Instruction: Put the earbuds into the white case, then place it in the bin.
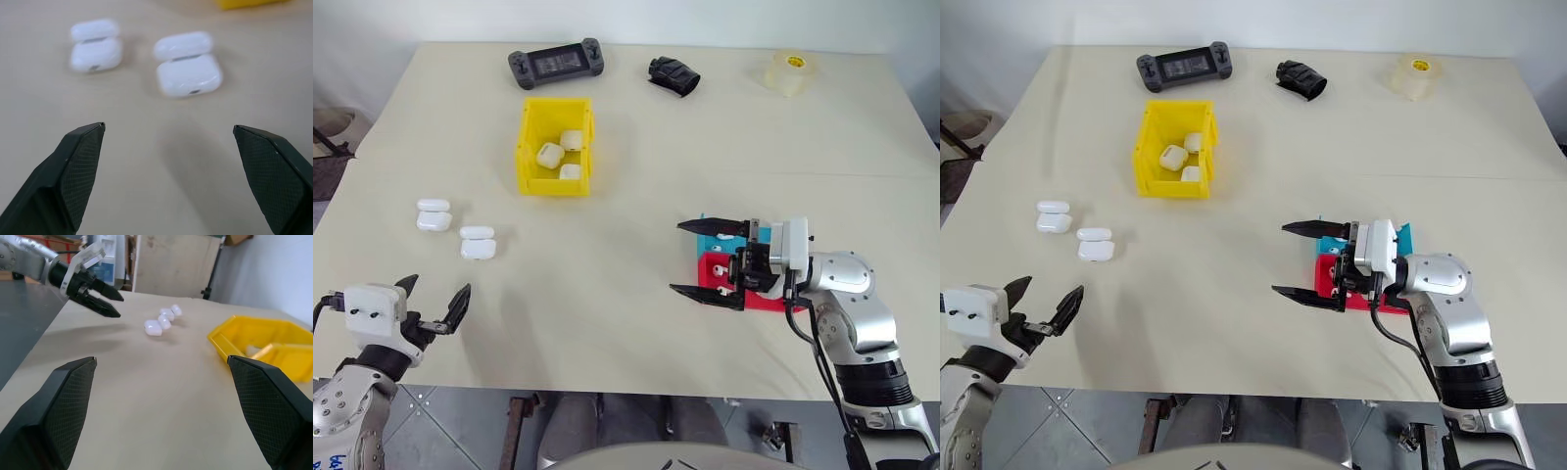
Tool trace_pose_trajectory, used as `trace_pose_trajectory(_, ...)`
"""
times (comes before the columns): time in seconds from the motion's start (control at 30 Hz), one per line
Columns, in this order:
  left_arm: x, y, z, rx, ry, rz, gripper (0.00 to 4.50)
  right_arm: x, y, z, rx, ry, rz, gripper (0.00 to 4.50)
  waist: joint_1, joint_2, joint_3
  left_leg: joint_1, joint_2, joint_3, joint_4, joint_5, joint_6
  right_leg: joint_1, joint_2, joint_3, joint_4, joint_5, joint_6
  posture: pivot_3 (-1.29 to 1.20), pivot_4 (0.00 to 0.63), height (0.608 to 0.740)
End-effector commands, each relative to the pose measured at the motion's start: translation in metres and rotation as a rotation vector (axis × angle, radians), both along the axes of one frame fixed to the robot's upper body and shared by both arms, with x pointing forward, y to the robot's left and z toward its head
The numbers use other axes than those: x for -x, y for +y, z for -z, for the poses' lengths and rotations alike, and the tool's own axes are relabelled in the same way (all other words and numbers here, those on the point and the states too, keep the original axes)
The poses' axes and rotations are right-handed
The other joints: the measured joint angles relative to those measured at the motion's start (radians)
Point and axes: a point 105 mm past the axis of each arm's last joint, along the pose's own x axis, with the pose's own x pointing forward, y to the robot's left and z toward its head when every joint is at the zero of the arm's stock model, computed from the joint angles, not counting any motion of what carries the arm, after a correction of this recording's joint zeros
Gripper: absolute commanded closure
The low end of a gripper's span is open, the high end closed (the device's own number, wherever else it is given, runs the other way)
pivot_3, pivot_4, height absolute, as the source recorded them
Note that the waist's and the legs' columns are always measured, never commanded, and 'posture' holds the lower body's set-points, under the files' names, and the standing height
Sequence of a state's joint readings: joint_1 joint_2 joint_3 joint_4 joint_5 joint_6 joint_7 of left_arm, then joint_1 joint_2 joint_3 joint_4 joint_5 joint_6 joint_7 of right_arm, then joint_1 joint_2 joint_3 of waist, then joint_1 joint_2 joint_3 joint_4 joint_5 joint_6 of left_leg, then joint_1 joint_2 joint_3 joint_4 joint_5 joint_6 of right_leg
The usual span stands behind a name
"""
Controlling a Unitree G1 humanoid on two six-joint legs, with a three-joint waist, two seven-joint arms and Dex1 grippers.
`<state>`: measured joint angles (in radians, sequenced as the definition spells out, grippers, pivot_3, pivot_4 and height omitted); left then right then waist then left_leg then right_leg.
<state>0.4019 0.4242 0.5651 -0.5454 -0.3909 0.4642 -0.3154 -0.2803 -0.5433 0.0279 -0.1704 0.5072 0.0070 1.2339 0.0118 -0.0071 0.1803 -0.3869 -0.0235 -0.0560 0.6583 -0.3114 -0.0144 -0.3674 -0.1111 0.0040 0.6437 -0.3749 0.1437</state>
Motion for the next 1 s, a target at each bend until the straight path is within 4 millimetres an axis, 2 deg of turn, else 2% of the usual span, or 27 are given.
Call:
trace_pose_trajectory(0.03,-0.001,-0.008,-0.010,0.027,0.026,-0.025,0.02,0.000,-0.004,0.002,0.009,-0.013,-0.001,0.00,0.002,0.000,0.000,0.000,0.000,0.000,0.000,0.000,0.000,0.000,0.000,0.000,0.000,0.000,0.000,0.00,0.150,0.740)
trace_pose_trajectory(0.13,-0.014,-0.018,-0.015,0.057,0.087,-0.028,0.02,-0.002,-0.009,0.004,0.019,-0.001,0.017,0.00,0.004,0.000,0.000,0.000,0.000,0.000,0.000,0.000,0.000,0.000,0.000,0.000,0.001,0.000,0.000,0.00,0.150,0.740)
trace_pose_trajectory(0.23,-0.027,-0.020,-0.020,0.031,0.172,-0.067,0.02,-0.002,-0.012,0.006,0.024,0.008,0.024,0.00,0.003,0.000,0.000,0.000,0.000,-0.001,0.000,0.000,0.000,0.000,0.002,-0.001,0.002,0.000,0.000,0.00,0.150,0.740)
trace_pose_trajectory(0.3,-0.033,-0.016,-0.018,0.015,0.306,-0.128,0.02,-0.001,-0.012,0.008,0.028,0.016,0.023,0.00,0.001,0.000,0.000,0.000,-0.001,-0.001,0.000,0.000,0.000,-0.001,0.003,-0.001,0.002,0.000,0.000,0.00,0.150,0.740)
trace_pose_trajectory(0.4,-0.049,-0.009,-0.033,0.020,0.364,-0.202,0.02,0.002,-0.011,0.010,0.026,0.024,0.024,0.00,-0.001,0.000,0.000,0.000,0.000,-0.001,0.001,0.000,-0.001,-0.002,0.005,-0.001,0.004,0.000,0.000,0.00,0.150,0.740)
trace_pose_trajectory(0.53,-0.070,-0.012,-0.047,0.056,0.374,-0.157,0.02,0.005,-0.009,0.010,0.015,0.027,0.030,0.00,-0.015,0.000,0.000,0.000,-0.001,-0.001,0.000,0.000,-0.001,-0.004,0.005,-0.001,0.009,0.000,0.000,0.00,0.150,0.740)
trace_pose_trajectory(0.7,-0.085,-0.012,-0.044,0.097,0.425,-0.150,0.02,0.012,-0.003,0.013,-0.004,0.037,0.032,0.00,-0.017,0.000,0.000,-0.001,0.001,0.000,0.000,0.001,-0.002,-0.006,0.006,0.000,0.010,0.000,0.000,0.00,0.150,0.740)
trace_pose_trajectory(0.87,-0.090,-0.008,-0.039,0.084,0.478,-0.170,0.02,0.018,0.000,0.014,-0.021,0.040,0.042,0.00,-0.013,0.000,0.000,-0.001,0.000,0.000,0.001,0.001,-0.002,-0.007,0.005,0.000,0.010,0.000,0.000,0.00,0.150,0.740)
trace_pose_trajectory(1.0,-0.095,-0.013,-0.035,0.123,0.501,-0.147,0.02,0.019,0.002,0.015,-0.031,0.040,0.058,0.00,-0.014,0.000,0.000,-0.001,0.000,0.000,0.001,0.001,-0.002,-0.007,0.005,0.000,0.010,0.000,0.000,0.00,0.150,0.740)
